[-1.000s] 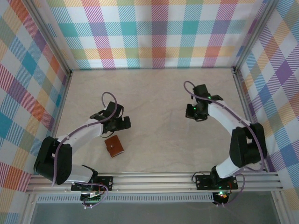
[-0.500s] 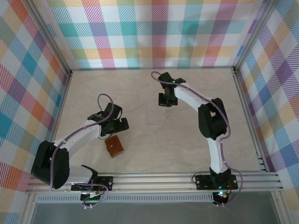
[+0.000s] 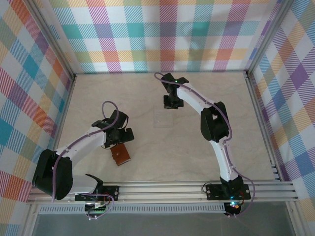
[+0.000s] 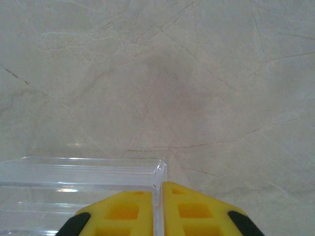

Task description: Take the credit cards out of the card holder

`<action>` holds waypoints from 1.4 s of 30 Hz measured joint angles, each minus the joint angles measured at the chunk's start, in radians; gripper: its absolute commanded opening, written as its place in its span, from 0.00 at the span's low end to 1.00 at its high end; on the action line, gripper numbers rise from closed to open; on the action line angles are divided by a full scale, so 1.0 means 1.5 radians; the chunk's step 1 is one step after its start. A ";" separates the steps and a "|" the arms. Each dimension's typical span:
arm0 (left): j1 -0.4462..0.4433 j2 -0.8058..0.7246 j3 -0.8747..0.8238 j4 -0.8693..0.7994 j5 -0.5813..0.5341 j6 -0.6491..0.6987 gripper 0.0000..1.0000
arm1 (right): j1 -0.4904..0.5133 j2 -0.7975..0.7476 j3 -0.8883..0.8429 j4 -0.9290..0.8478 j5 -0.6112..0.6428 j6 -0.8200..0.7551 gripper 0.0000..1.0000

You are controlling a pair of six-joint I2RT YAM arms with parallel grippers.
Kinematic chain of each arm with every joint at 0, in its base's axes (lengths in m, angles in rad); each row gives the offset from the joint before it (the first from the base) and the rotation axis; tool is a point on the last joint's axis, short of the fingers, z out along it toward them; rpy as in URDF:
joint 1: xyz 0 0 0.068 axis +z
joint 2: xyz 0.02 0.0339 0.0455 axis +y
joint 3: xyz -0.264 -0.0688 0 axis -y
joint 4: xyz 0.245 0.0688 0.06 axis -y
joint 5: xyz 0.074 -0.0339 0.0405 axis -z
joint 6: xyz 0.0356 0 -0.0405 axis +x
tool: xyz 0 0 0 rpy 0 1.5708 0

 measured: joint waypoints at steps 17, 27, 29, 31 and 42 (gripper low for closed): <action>0.000 0.014 -0.022 -0.049 -0.007 -0.056 0.95 | 0.000 -0.022 -0.001 -0.008 -0.013 -0.001 0.59; 0.000 -0.005 -0.083 -0.037 0.020 -0.116 0.96 | 0.000 -0.108 -0.032 -0.004 -0.034 -0.005 0.63; -0.001 -0.005 -0.088 -0.029 0.024 -0.122 0.96 | 0.000 -0.117 -0.033 -0.003 -0.038 -0.007 0.64; -0.002 -0.005 -0.093 -0.021 0.027 -0.126 0.95 | 0.000 -0.122 -0.038 -0.002 -0.040 -0.007 0.64; -0.028 0.031 -0.095 -0.001 0.040 -0.125 0.84 | 0.000 -0.155 -0.106 0.009 -0.053 -0.017 0.66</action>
